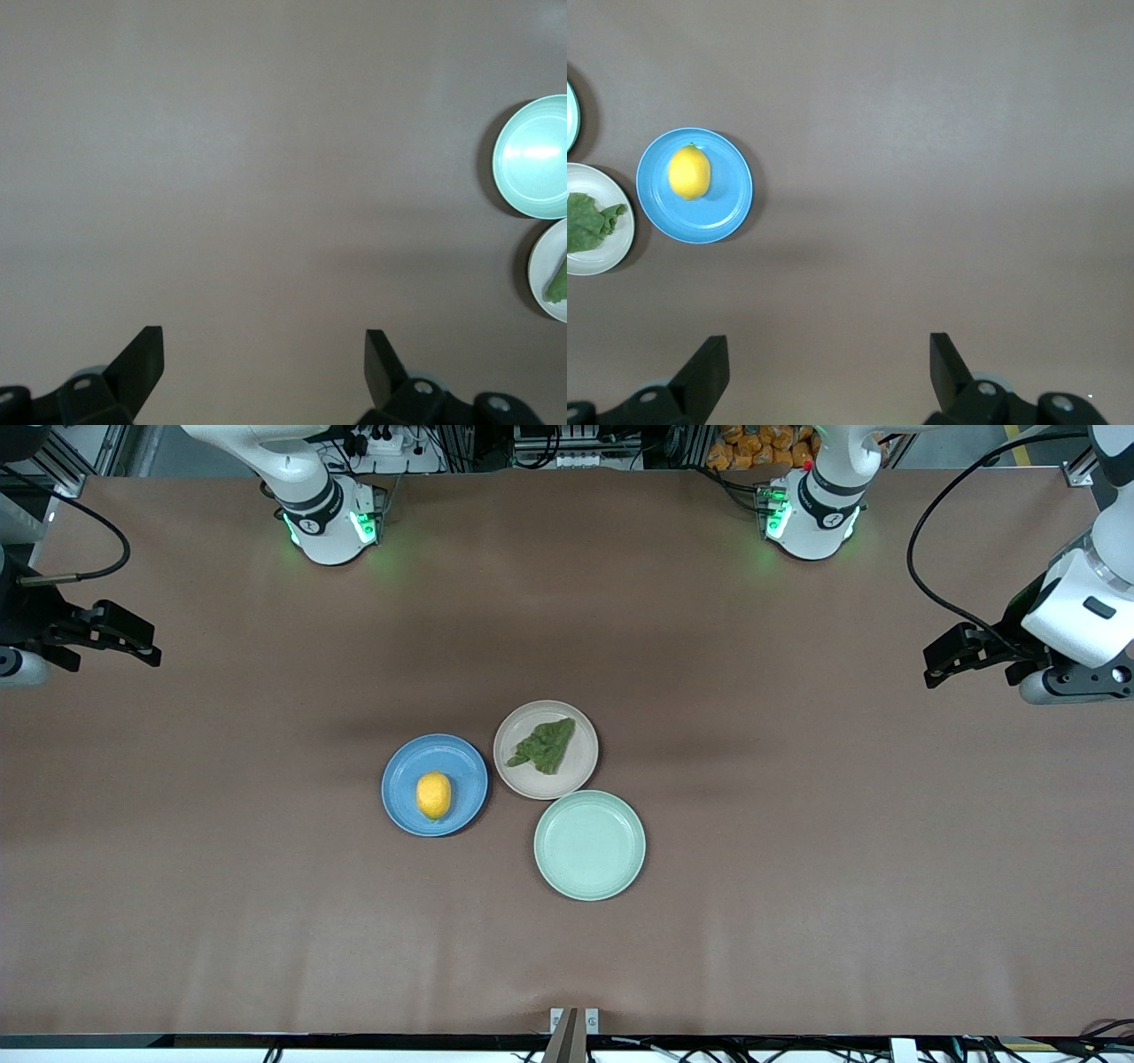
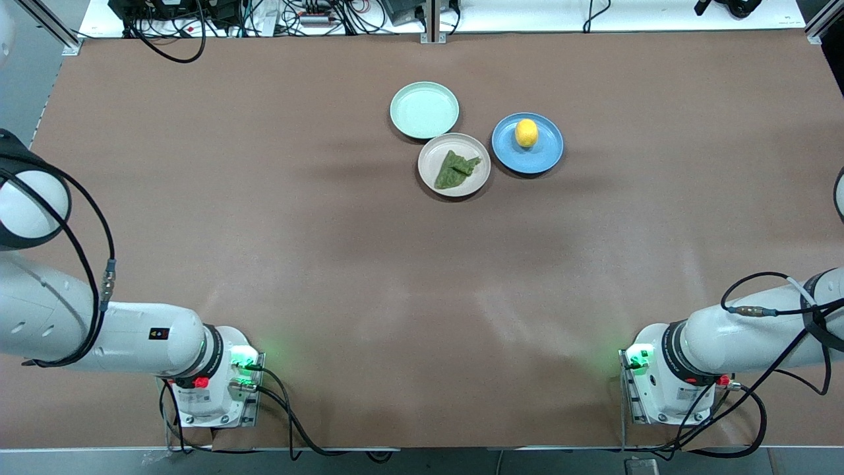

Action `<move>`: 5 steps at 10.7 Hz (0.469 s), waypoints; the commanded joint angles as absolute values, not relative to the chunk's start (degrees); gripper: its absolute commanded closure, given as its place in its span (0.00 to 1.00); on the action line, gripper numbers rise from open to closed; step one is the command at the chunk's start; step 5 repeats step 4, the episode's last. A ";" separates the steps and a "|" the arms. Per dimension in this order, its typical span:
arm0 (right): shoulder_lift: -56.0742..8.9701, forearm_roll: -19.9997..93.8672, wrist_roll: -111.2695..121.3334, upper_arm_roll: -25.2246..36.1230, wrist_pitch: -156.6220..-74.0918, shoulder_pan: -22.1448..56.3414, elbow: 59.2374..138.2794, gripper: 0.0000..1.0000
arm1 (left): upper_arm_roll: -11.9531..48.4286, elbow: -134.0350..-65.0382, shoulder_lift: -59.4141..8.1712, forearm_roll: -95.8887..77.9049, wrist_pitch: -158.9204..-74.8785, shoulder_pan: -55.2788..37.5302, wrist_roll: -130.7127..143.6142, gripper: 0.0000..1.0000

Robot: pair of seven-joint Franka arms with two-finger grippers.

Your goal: Place lemon and lettuce in plates

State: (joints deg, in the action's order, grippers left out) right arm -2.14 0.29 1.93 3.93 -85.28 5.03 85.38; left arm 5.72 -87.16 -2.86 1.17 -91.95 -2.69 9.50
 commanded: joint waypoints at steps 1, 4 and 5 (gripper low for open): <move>-1.58 -0.35 2.29 2.99 -85.78 4.04 86.13 0.00 | 6.59 -88.59 -0.10 2.46 -92.55 -1.85 8.35 0.00; -1.67 -0.26 2.29 2.99 -85.87 4.04 86.22 0.00 | 6.68 -88.59 0.79 2.55 -92.37 -1.85 8.35 0.00; -1.67 -0.26 2.29 2.99 -85.87 4.04 86.22 0.00 | 6.68 -88.59 0.79 2.55 -92.37 -1.85 8.35 0.00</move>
